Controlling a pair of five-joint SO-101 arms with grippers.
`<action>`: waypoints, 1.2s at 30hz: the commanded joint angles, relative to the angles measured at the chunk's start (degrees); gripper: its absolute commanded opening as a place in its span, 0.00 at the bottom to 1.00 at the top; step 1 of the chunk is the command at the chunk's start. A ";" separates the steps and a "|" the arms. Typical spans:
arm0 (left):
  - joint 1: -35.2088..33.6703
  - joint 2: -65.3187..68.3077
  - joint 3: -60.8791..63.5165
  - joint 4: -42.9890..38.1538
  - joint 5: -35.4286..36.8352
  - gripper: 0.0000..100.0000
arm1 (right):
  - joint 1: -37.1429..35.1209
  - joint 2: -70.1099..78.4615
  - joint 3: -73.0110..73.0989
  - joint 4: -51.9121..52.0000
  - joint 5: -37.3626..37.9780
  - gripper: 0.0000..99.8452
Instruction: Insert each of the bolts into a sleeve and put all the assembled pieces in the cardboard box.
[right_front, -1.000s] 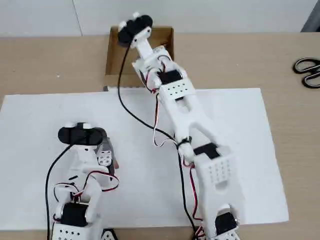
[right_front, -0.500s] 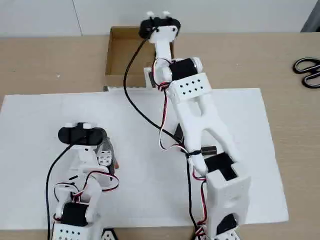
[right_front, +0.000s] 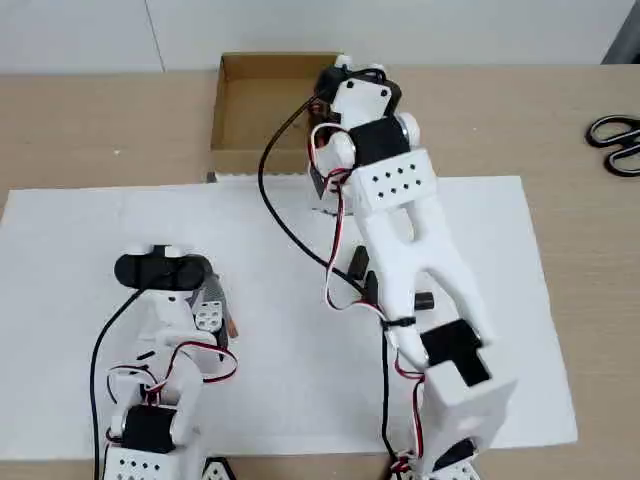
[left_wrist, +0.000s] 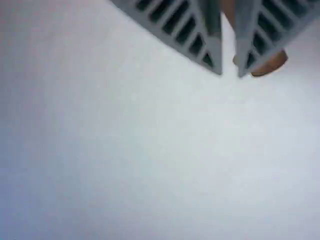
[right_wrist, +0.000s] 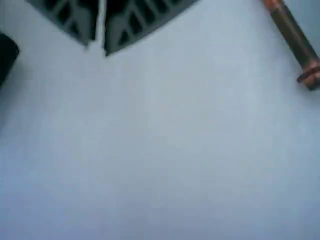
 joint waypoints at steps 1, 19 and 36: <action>-0.26 -0.44 -0.31 0.09 -0.18 0.01 | 0.84 -7.87 6.42 0.48 -0.70 0.00; -0.26 -0.44 -0.31 0.18 -0.18 0.01 | 0.84 -12.53 25.32 -6.55 -4.92 0.19; -0.35 -0.44 -0.31 0.18 -0.18 0.01 | 0.92 -2.51 24.97 -13.58 -5.71 0.13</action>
